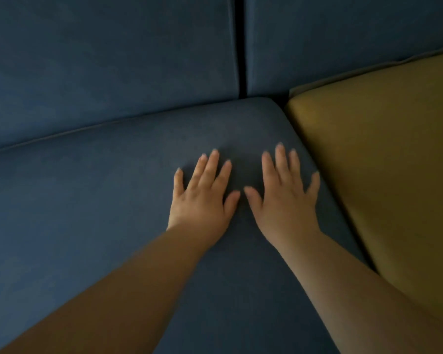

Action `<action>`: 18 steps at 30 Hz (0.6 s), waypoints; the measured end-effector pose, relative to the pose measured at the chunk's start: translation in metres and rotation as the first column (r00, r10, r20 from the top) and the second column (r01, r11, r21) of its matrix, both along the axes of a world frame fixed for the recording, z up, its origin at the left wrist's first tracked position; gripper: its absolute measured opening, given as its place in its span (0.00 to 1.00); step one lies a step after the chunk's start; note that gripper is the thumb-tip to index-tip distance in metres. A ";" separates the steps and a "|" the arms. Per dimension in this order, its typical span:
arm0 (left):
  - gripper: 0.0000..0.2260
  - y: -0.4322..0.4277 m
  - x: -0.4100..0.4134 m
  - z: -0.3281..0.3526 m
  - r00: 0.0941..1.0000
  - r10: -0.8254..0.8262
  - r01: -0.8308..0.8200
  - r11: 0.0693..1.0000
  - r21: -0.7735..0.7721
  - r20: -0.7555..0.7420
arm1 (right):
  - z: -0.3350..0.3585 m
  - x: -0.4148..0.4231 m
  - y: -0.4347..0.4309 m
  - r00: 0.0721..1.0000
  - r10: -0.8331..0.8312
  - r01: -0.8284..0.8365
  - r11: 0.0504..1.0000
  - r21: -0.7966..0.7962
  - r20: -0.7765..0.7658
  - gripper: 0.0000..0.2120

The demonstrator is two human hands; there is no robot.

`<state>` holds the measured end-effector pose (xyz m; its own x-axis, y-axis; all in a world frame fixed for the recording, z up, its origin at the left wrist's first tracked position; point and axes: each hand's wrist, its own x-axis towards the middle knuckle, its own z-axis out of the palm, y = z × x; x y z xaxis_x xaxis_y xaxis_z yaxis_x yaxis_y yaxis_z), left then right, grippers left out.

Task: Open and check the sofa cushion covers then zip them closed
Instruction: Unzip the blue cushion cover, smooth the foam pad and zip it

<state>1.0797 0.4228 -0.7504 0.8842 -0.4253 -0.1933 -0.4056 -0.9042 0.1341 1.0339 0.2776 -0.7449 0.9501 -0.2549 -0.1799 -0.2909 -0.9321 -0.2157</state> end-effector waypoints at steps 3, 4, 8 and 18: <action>0.29 0.021 -0.003 0.012 0.980 0.088 -0.060 0.986 -0.154 0.181 | 0.016 0.002 0.026 0.938 0.025 -0.040 0.998 0.038 0.345 0.32; 0.30 0.033 -0.007 0.010 0.980 0.123 -0.100 0.984 -0.145 0.156 | 0.013 -0.001 0.035 0.940 0.038 -0.058 0.997 0.049 0.338 0.32; 0.33 0.059 -0.018 -0.007 0.993 0.113 -0.113 0.993 0.019 -0.021 | -0.010 -0.011 0.056 0.987 0.155 -0.157 0.987 -0.023 -0.042 0.32; 0.31 0.108 -0.022 -0.007 0.983 0.181 -0.179 0.982 0.061 -0.025 | -0.011 -0.014 0.105 0.975 0.221 -0.221 0.975 -0.017 -0.008 0.31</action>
